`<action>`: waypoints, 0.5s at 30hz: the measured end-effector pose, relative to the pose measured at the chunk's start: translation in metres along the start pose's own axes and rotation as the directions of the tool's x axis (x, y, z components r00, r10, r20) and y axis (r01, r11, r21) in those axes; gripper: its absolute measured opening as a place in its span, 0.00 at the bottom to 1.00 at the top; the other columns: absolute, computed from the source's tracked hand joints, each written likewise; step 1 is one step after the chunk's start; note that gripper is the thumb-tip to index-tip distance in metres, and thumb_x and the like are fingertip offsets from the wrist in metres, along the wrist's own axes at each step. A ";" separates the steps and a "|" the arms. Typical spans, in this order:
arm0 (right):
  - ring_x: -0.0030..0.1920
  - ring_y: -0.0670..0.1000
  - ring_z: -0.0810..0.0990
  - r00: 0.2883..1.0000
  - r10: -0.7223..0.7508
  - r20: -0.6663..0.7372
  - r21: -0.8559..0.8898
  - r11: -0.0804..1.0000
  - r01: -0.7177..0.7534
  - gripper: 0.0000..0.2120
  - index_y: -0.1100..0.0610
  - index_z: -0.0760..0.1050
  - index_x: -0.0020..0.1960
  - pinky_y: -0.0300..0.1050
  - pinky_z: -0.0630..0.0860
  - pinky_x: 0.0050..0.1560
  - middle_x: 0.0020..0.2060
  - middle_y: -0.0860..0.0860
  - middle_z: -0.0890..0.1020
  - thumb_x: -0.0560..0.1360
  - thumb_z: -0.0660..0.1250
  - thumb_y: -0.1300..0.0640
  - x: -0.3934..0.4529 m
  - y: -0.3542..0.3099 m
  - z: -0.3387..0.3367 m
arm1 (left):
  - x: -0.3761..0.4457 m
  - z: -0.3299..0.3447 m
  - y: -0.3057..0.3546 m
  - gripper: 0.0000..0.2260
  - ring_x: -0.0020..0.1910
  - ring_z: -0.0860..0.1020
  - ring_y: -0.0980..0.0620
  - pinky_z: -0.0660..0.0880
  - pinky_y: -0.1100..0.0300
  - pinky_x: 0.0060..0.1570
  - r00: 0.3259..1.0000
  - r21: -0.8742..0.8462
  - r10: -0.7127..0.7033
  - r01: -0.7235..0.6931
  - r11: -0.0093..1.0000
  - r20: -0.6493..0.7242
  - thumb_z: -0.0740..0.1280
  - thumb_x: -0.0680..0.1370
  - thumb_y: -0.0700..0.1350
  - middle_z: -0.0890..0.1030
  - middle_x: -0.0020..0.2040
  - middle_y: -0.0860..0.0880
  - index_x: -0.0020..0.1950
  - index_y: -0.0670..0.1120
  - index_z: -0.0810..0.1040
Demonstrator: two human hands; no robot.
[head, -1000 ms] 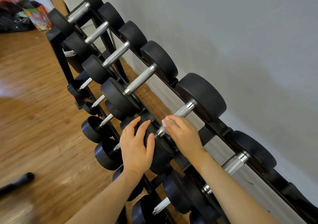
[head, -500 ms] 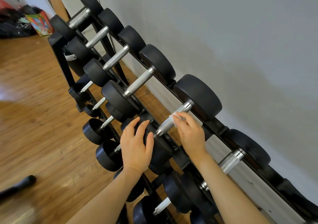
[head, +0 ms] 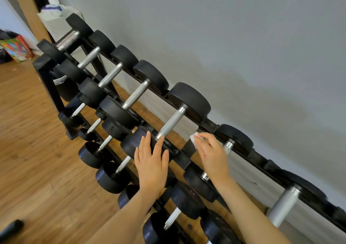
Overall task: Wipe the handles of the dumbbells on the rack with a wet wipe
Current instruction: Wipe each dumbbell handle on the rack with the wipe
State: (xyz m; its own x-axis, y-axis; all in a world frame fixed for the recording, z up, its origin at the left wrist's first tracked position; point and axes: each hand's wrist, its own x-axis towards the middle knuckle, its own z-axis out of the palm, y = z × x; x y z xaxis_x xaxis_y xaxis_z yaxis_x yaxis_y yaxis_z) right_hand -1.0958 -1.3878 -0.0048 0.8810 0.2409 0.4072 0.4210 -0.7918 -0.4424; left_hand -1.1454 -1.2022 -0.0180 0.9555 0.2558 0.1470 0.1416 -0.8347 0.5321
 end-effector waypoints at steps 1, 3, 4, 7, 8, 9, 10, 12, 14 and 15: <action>0.53 0.50 0.80 1.000 0.026 -0.011 0.012 1.000 -0.026 0.17 0.63 0.79 0.59 0.40 0.79 0.50 0.55 0.55 0.80 0.80 0.59 0.53 -0.008 0.000 -0.002 | -0.005 0.000 0.006 0.27 0.79 0.51 0.45 0.42 0.48 0.75 1.000 -0.015 0.009 -0.009 1.000 0.012 0.45 0.81 0.58 0.58 0.80 0.45 0.76 0.52 0.67; 0.52 0.47 0.79 0.994 0.105 -0.043 0.056 0.993 -0.102 0.13 0.62 0.80 0.58 0.37 0.78 0.51 0.55 0.54 0.80 0.78 0.63 0.56 -0.037 -0.002 -0.010 | -0.016 0.001 0.017 0.23 0.79 0.53 0.44 0.44 0.48 0.75 0.999 -0.048 0.017 -0.015 0.999 0.038 0.51 0.83 0.55 0.59 0.79 0.43 0.76 0.51 0.68; 0.52 0.44 0.77 0.984 0.172 -0.037 0.104 0.980 -0.167 0.12 0.61 0.80 0.58 0.34 0.76 0.51 0.55 0.51 0.79 0.78 0.64 0.57 -0.052 -0.006 -0.016 | -0.023 0.003 0.022 0.20 0.79 0.55 0.43 0.46 0.47 0.75 0.998 -0.067 0.025 -0.022 0.998 0.054 0.56 0.84 0.52 0.60 0.79 0.42 0.75 0.50 0.68; 0.52 0.33 0.73 0.935 0.353 -0.045 0.216 0.917 -0.336 0.11 0.59 0.78 0.60 0.24 0.69 0.51 0.51 0.35 0.74 0.79 0.65 0.59 -0.087 -0.009 -0.029 | -0.043 0.008 0.038 0.20 0.77 0.59 0.42 0.52 0.45 0.74 0.994 -0.121 0.069 -0.059 0.991 0.081 0.62 0.82 0.46 0.62 0.78 0.41 0.75 0.49 0.69; 0.52 0.31 0.73 0.924 0.383 -0.021 0.228 0.901 -0.369 0.11 0.59 0.78 0.60 0.23 0.68 0.49 0.49 0.33 0.73 0.79 0.65 0.59 -0.095 -0.006 -0.030 | -0.048 0.011 0.043 0.20 0.77 0.59 0.43 0.52 0.45 0.75 0.993 -0.137 0.068 -0.054 0.989 0.097 0.62 0.83 0.47 0.62 0.78 0.42 0.76 0.50 0.68; 0.52 0.30 0.73 0.920 0.391 -0.014 0.220 0.899 -0.379 0.12 0.59 0.77 0.61 0.23 0.68 0.49 0.49 0.33 0.73 0.79 0.65 0.59 -0.100 -0.004 -0.031 | -0.053 0.015 0.047 0.21 0.78 0.59 0.44 0.52 0.46 0.75 0.992 -0.150 0.064 -0.047 0.988 0.111 0.61 0.83 0.47 0.61 0.78 0.43 0.76 0.50 0.67; 0.52 0.30 0.73 0.920 0.392 -0.013 0.209 0.901 -0.381 0.12 0.58 0.77 0.61 0.25 0.70 0.50 0.49 0.34 0.73 0.79 0.64 0.58 -0.105 -0.001 -0.032 | -0.058 0.018 0.050 0.21 0.78 0.58 0.44 0.52 0.47 0.75 0.991 -0.160 0.061 -0.041 0.986 0.122 0.60 0.83 0.48 0.61 0.79 0.44 0.77 0.51 0.66; 0.52 0.33 0.73 0.913 0.409 -0.006 0.224 0.890 -0.397 0.11 0.56 0.77 0.61 0.31 0.73 0.51 0.52 0.38 0.74 0.79 0.63 0.56 -0.108 0.006 -0.034 | -0.066 0.025 0.054 0.21 0.78 0.57 0.46 0.51 0.48 0.75 0.989 -0.163 0.057 -0.033 0.986 0.140 0.58 0.83 0.49 0.60 0.79 0.45 0.77 0.53 0.65; 0.53 0.33 0.73 0.922 0.386 -0.013 0.194 0.906 -0.376 0.12 0.57 0.77 0.60 0.32 0.74 0.51 0.54 0.40 0.73 0.79 0.63 0.56 -0.107 0.012 -0.033 | -0.074 0.030 0.058 0.21 0.78 0.57 0.46 0.51 0.48 0.75 0.988 -0.155 0.046 -0.023 0.988 0.146 0.57 0.83 0.50 0.60 0.79 0.46 0.77 0.53 0.65; 0.53 0.32 0.72 0.934 0.356 -0.021 0.163 0.923 -0.348 0.12 0.57 0.77 0.60 0.30 0.73 0.51 0.54 0.40 0.72 0.79 0.63 0.55 -0.104 0.014 -0.034 | -0.077 0.032 0.059 0.21 0.78 0.58 0.46 0.52 0.48 0.75 0.989 -0.154 0.038 -0.015 0.988 0.144 0.57 0.83 0.50 0.61 0.79 0.46 0.77 0.52 0.65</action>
State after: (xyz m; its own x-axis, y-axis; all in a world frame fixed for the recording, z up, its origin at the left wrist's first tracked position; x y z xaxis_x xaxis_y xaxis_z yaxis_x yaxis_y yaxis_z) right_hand -1.1890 -1.4432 -0.0265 0.9684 -0.0681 0.2397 0.1176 -0.7231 -0.6806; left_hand -1.2020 -1.2873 -0.0246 0.9875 0.1513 0.0451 0.0857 -0.7537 0.6516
